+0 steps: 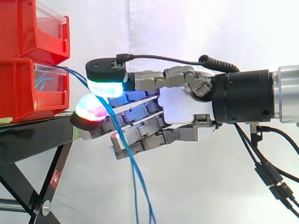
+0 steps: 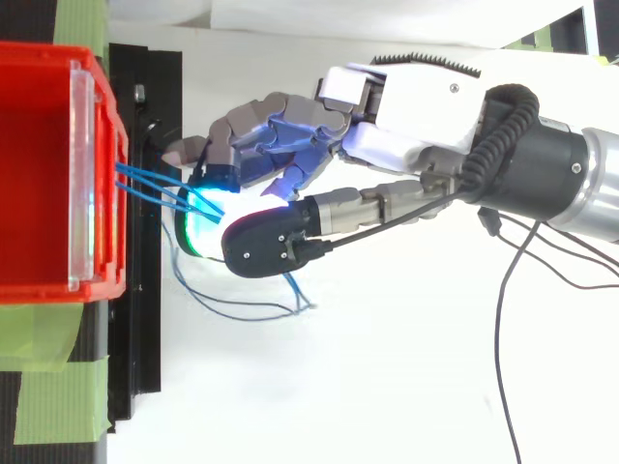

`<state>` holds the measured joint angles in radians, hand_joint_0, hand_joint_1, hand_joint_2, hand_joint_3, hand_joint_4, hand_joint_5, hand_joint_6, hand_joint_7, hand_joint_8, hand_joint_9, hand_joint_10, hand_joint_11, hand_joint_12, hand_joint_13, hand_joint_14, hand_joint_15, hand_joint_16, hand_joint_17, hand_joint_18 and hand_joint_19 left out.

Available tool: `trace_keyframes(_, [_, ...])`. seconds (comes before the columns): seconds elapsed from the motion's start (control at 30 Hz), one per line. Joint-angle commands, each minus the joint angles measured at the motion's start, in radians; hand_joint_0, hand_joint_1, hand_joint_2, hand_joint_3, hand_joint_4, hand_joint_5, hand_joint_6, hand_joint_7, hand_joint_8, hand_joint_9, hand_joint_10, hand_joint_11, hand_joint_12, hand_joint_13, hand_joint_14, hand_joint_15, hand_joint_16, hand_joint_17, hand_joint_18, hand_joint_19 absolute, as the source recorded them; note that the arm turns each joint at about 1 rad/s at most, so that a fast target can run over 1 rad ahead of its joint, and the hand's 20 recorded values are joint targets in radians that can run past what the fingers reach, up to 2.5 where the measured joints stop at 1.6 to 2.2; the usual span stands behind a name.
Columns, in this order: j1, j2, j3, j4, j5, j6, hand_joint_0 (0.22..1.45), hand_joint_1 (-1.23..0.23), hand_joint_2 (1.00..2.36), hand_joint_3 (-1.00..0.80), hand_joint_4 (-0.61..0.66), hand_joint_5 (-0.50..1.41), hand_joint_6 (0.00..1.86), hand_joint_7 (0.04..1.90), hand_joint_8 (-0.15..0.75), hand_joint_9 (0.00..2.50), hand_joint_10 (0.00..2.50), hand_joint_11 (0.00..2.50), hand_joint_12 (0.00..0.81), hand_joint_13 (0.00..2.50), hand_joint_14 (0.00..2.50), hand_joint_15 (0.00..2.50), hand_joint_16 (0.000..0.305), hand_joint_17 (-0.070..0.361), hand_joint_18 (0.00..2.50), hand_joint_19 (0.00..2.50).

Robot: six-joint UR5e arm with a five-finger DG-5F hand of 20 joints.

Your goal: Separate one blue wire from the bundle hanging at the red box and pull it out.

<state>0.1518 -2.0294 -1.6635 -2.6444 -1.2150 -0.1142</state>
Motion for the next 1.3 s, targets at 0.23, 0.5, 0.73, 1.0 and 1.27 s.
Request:
trace_keyframes(0.23, [0.000, 0.000, 0.001, -0.020, -0.001, 0.038, 0.62, -0.67, 1.04, -0.05, 0.20, -0.21, 0.83, 1.09, 0.244, 0.52, 0.01, 0.27, 0.337, 1.32, 0.02, 1.26, 0.040, 0.090, 0.62, 0.27])
trace_keyframes(0.5, [0.002, 0.001, 0.002, -0.065, -0.001, 0.108, 0.62, -0.67, 1.04, -0.06, 0.21, -0.21, 0.84, 1.09, 0.263, 0.60, 0.02, 0.43, 0.326, 1.41, 0.01, 1.46, 0.040, 0.090, 0.66, 0.36])
trace_keyframes(0.73, [0.003, 0.001, 0.001, -0.078, -0.001, 0.126, 0.62, -0.67, 1.04, -0.07, 0.21, -0.21, 0.83, 1.08, 0.262, 0.61, 0.02, 0.44, 0.321, 1.42, 0.00, 1.51, 0.042, 0.094, 0.72, 0.48])
trace_keyframes(1.0, [0.003, 0.001, 0.002, -0.078, -0.001, 0.126, 0.62, -0.66, 1.04, -0.07, 0.21, -0.21, 0.83, 1.09, 0.248, 0.57, 0.01, 0.40, 0.405, 0.98, 0.03, 0.88, 0.047, 0.106, 0.70, 0.49])
trace_keyframes(1.27, [0.003, 0.000, 0.002, -0.078, 0.000, 0.126, 0.61, -0.66, 1.04, -0.08, 0.21, -0.21, 0.83, 1.08, 0.249, 0.55, 0.01, 0.35, 0.356, 0.83, 0.01, 0.25, 0.045, 0.100, 0.66, 0.33])
